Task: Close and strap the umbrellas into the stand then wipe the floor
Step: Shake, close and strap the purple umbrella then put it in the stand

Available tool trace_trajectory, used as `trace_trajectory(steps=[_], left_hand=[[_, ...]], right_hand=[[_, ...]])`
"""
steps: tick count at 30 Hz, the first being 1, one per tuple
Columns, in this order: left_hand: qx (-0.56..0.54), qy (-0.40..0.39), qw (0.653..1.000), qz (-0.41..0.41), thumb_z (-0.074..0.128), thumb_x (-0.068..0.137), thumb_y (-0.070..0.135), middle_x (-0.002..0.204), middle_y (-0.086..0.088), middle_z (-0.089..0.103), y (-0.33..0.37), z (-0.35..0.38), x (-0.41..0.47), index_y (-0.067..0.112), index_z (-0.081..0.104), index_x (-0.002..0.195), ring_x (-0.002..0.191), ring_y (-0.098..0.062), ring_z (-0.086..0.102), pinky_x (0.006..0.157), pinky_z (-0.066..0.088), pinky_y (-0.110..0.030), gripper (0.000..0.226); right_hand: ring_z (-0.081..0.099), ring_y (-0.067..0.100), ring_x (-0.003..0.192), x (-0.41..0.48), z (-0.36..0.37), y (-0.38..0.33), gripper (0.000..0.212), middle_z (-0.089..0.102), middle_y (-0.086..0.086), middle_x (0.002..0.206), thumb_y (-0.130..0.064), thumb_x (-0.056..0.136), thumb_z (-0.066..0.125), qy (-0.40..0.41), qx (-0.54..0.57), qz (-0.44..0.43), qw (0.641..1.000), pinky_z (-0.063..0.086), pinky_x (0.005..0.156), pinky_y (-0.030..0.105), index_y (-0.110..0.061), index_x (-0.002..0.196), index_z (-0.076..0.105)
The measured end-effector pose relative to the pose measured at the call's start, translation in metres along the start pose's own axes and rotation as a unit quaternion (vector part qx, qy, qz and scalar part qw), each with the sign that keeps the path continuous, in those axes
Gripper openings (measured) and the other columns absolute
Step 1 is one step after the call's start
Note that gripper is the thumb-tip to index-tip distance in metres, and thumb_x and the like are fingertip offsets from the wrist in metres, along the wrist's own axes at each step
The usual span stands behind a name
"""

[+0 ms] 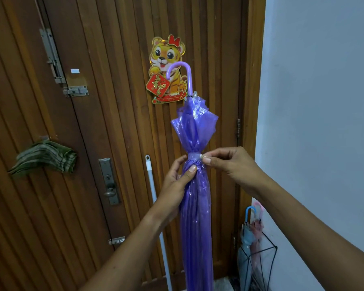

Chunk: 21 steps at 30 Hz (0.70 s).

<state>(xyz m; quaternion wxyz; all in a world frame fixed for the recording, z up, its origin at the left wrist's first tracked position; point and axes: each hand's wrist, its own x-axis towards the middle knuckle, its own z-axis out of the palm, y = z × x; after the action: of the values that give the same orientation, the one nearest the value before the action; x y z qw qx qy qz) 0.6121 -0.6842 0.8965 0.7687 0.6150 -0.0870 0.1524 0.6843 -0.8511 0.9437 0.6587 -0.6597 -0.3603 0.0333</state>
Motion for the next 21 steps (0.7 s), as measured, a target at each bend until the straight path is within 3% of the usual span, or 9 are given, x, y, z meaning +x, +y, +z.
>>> trace_trajectory(steps=[8,16,21], left_hand=[[0.009,-0.017,1.0,-0.016,0.063,0.092,0.026,0.104,-0.009,0.067,0.0039,0.0016,-0.0035,0.025,0.053,0.134,0.08,-0.02,0.069,0.07,0.057,-0.033,0.043],[-0.035,-0.049,0.998,-0.031,0.061,0.094,0.022,0.115,-0.017,0.068,0.0041,-0.0005,-0.0033,0.017,0.052,0.135,0.094,-0.034,0.07,0.08,0.059,-0.04,0.042],[-0.004,-0.06,0.998,-0.015,0.052,0.1,0.035,0.105,-0.013,0.063,0.0052,-0.0019,-0.0037,0.014,0.058,0.133,0.085,-0.021,0.064,0.08,0.052,-0.037,0.039]], right_hand=[[0.075,0.013,0.094,-0.0021,-0.0024,-0.0006,0.018,0.079,0.004,0.096,-0.011,0.086,0.074,0.013,0.041,0.018,0.999,0.057,0.074,0.016,-0.004,0.102,0.077],[0.076,0.018,0.091,-0.0001,-0.0037,0.0027,0.017,0.079,0.005,0.097,-0.014,0.086,0.075,0.014,0.051,0.04,0.998,0.058,0.075,0.021,-0.008,0.102,0.078],[0.076,0.012,0.084,-0.0004,-0.0029,-0.0007,0.017,0.079,0.006,0.09,-0.01,0.084,0.076,0.011,0.066,0.052,0.996,0.056,0.069,0.016,-0.003,0.099,0.077]])
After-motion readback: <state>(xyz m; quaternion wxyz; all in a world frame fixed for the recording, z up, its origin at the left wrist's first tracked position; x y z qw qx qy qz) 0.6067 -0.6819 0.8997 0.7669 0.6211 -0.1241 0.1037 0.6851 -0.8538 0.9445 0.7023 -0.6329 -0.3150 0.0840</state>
